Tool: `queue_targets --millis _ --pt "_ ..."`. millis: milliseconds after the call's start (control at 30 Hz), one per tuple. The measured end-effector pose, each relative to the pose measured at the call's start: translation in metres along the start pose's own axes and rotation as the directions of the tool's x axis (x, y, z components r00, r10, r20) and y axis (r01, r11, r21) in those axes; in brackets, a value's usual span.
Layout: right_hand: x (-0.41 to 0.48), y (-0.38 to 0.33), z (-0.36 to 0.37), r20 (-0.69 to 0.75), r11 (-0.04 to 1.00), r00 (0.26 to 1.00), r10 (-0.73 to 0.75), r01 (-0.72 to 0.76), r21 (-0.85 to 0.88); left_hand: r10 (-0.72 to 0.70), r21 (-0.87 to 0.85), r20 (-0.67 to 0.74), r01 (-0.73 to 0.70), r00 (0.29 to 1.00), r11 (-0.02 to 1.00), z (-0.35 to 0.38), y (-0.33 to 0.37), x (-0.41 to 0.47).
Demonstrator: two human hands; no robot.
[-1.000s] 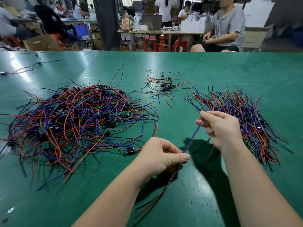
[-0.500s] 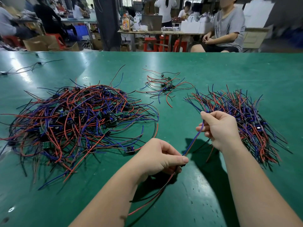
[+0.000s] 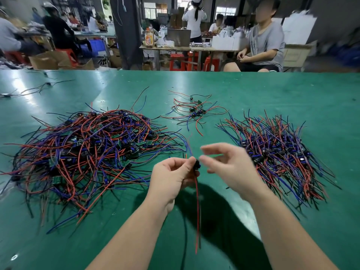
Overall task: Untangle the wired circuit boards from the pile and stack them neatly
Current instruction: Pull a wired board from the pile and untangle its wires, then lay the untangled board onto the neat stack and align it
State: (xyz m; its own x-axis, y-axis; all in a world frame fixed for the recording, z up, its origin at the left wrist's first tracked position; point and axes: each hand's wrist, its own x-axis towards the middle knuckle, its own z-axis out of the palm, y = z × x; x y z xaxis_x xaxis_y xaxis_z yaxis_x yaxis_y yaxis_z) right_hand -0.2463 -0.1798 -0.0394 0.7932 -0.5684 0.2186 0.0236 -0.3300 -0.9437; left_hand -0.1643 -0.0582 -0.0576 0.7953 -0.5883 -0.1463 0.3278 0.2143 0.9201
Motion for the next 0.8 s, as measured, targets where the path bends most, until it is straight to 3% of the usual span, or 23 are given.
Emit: queue_targets --millis 33,133,233,400,467,533,567,633,667,700,800 --pt "-0.004 -0.003 0.006 0.054 0.999 0.998 -0.011 0.013 -0.038 0.01 -0.011 0.026 -0.01 1.0 1.0 0.0 0.0 -0.001" --pt "-0.002 -0.015 0.004 0.032 0.999 0.999 -0.03 0.031 -0.034 0.04 0.006 0.127 -0.041 0.991 0.999 -0.001 0.002 -0.002" --pt "-0.001 -0.02 -0.012 0.053 0.998 0.997 0.05 -0.052 0.041 0.053 0.087 0.242 -0.076 0.969 0.993 -0.001 0.004 -0.004" --pt "-0.007 -0.018 -0.027 0.028 0.987 0.997 0.069 -0.064 -0.145 0.013 0.148 0.36 -0.072 0.933 0.986 0.007 0.002 -0.015" --pt "-0.002 -0.016 -0.044 -0.101 0.972 0.994 0.049 -0.071 -0.224 0.024 0.189 0.313 -0.087 0.949 0.978 0.008 0.003 -0.014" --pt "0.007 -0.012 -0.069 -0.321 0.903 0.946 -0.053 -0.092 -0.42 0.112 0.345 0.164 -0.163 0.98 0.924 0.003 0.005 -0.01" --pt "0.011 -0.01 -0.083 -0.401 0.865 0.909 -0.114 -0.108 -0.491 0.217 0.525 0.079 -0.226 0.973 0.821 -0.003 0.006 -0.005" --pt "0.018 -0.002 -0.106 -0.46 0.785 0.877 -0.141 -0.184 -0.592 0.426 0.9 0.054 -0.228 0.903 0.37 -0.016 0.009 0.002" --pt "0.021 0.004 -0.115 -0.452 0.728 0.887 -0.095 -0.248 -0.639 0.467 0.974 0.076 -0.166 0.881 0.155 -0.023 0.011 0.004" --pt "0.023 0.012 -0.12 -0.43 0.653 0.903 -0.021 -0.313 -0.69 0.456 0.996 0.058 -0.084 0.888 0.037 -0.029 0.012 0.007" --pt "0.028 0.026 -0.123 -0.361 0.471 0.911 0.198 -0.411 -0.78 0.295 0.99 -0.082 0.113 0.952 -0.089 -0.041 0.016 0.011"
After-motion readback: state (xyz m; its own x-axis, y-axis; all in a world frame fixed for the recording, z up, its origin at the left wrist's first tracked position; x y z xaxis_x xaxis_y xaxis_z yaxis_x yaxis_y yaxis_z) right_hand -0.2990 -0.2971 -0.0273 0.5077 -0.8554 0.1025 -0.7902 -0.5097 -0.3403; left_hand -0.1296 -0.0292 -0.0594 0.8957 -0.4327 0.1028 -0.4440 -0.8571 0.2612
